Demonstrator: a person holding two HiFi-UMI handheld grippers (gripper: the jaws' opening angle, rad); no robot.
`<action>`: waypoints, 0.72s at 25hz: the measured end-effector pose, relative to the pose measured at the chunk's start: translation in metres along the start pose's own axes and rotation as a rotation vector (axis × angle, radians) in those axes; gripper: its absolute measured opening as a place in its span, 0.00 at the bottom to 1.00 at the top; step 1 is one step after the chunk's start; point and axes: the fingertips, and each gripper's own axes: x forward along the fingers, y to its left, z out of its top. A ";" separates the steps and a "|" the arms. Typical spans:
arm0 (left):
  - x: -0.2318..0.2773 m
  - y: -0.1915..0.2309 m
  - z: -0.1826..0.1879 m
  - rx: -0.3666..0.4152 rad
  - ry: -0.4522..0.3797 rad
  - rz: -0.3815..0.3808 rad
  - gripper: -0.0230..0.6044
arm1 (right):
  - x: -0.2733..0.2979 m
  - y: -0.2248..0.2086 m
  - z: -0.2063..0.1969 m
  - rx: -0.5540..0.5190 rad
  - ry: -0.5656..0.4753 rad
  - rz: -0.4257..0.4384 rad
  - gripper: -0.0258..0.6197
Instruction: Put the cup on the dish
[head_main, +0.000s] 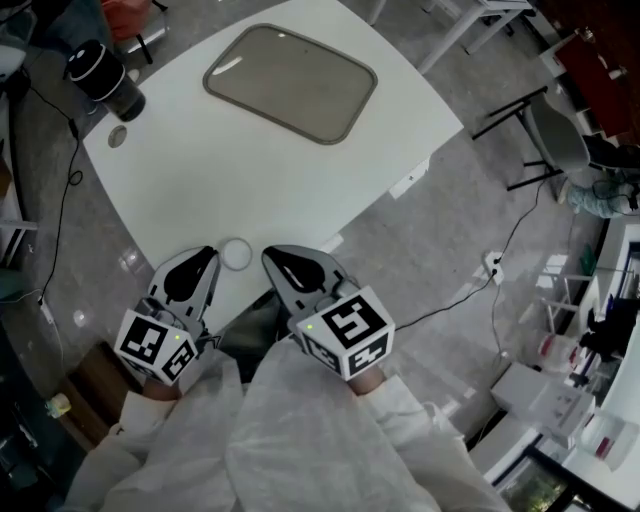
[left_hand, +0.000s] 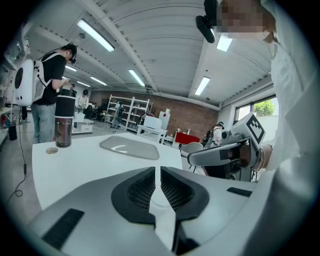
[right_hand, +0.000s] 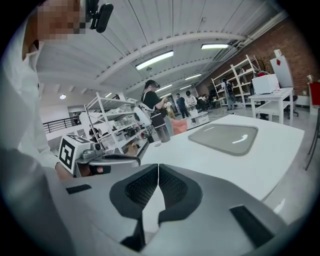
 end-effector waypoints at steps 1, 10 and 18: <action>0.000 0.000 -0.003 -0.001 0.006 -0.004 0.06 | 0.000 -0.002 -0.002 0.002 0.002 -0.003 0.06; 0.008 -0.002 -0.036 -0.018 0.080 -0.010 0.18 | 0.003 -0.017 -0.011 0.043 0.010 -0.018 0.06; 0.010 -0.001 -0.049 -0.014 0.092 0.012 0.44 | 0.006 -0.024 -0.027 0.090 0.045 -0.037 0.06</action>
